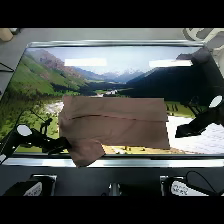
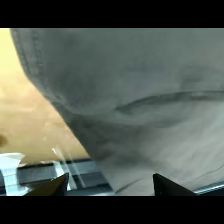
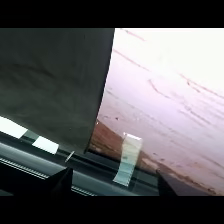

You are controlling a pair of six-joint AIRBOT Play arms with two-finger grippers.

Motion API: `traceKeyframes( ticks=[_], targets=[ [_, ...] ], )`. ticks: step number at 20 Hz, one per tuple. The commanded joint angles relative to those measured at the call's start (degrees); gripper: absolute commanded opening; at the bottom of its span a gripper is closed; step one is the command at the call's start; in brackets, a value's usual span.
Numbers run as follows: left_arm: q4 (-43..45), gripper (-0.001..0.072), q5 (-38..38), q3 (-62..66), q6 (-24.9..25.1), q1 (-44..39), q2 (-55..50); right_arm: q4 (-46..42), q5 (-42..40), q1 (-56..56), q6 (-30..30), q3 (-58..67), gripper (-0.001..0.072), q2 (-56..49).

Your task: Fold the shirts.

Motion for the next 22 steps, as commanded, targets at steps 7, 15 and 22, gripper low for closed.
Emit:
traceKeyframes(
  ticks=[7, 15, 22],
  targets=[
    [-2.6, 0.0243, 6.88, -1.97, -3.08, -8.96, -2.27, 2.58, -2.45, -0.04, -1.36, -9.35, 0.0675, 0.15],
    [-1.31, 0.0023, 6.58, -1.81, -2.43, -8.85, -1.92, 11.43, -11.61, -0.02, -1.2, -15.3, 0.0642, 0.09],
    [-1.31, 0.0022, 8.28, -1.81, -2.47, -8.85, -1.92, 14.75, -12.52, -0.04, -1.57, -18.49, 0.029, 0.09]
  ],
)
